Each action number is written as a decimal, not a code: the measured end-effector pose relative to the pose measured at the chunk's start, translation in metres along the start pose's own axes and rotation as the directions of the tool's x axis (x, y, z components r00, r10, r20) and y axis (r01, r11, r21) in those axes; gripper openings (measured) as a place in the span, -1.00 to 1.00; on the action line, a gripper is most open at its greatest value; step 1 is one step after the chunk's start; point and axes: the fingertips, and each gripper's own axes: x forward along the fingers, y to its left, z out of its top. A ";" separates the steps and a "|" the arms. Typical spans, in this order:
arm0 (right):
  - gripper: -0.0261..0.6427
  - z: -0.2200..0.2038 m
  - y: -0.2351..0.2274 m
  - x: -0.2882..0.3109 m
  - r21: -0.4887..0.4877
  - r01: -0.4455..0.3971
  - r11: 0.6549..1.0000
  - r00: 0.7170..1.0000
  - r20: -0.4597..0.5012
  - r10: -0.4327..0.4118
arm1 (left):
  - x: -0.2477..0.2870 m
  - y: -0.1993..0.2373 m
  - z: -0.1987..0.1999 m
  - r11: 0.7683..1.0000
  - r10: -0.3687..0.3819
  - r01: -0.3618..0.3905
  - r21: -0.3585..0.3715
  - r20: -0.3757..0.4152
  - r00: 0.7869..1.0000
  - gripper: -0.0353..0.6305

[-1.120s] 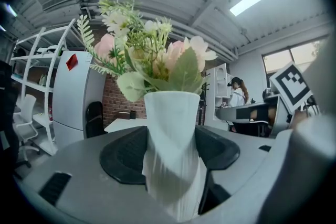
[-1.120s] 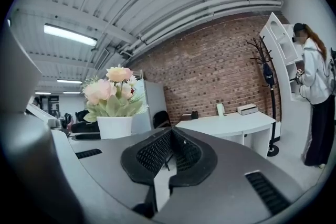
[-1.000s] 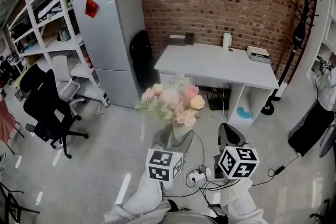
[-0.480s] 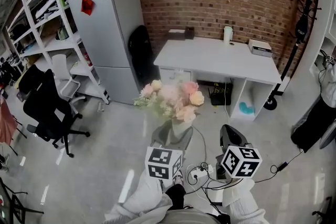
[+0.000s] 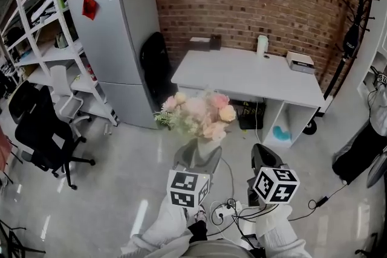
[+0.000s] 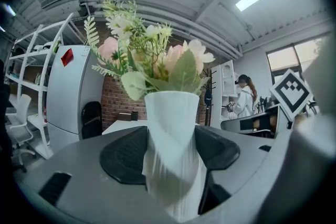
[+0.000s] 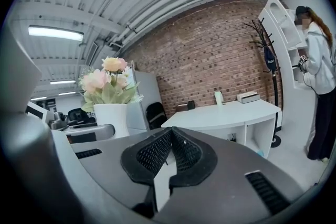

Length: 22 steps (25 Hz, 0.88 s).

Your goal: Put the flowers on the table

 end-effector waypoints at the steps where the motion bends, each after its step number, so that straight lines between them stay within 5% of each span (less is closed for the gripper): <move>1: -0.85 0.004 -0.001 0.011 0.001 0.002 1.000 1.000 0.000 -0.002 | 0.009 0.008 0.002 1.000 -0.002 0.002 -0.002 -0.001 1.000 -0.01; 22: -0.85 0.054 0.006 0.209 0.008 0.009 1.000 1.000 -0.025 -0.009 | 0.151 0.139 0.032 0.999 -0.049 0.048 -0.011 -0.004 0.999 -0.01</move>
